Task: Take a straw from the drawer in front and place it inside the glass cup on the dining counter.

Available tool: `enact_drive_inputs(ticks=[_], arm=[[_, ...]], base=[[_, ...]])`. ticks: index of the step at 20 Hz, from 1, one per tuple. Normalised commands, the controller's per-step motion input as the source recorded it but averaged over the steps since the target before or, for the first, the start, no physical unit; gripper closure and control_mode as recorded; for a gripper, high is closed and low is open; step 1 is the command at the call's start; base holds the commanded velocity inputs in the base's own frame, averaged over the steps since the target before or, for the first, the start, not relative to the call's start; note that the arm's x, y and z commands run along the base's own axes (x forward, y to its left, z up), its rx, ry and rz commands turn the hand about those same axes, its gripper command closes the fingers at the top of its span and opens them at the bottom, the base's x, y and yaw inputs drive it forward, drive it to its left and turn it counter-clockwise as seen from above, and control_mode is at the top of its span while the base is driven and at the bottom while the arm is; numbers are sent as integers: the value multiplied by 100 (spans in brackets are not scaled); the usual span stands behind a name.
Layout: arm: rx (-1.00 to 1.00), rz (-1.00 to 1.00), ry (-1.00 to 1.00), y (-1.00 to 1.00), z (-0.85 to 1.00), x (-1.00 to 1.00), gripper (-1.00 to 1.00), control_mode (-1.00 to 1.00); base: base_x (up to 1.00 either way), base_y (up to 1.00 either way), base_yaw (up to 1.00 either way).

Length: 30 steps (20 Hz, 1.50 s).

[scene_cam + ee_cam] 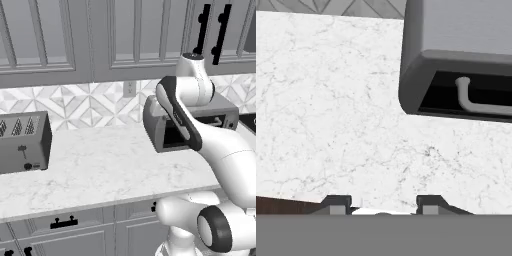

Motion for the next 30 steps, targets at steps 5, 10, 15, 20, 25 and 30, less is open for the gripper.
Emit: enact_drive_inputs(ticks=[5,10,15,20,25,30], arm=[[0,0,0,0,0,0,-100,100],[0,0,0,0,0,0,-100,100],[0,0,0,0,0,0,-100,100],[0,0,0,0,0,0,-100,100],[0,0,0,0,0,0,-100,100],[0,0,0,0,0,0,-100,100]], base=[[-43,1,-1],[-96,15,-4],[-21,60,-43],[0,69,-66],[0,74,-64],[0,79,-62]])
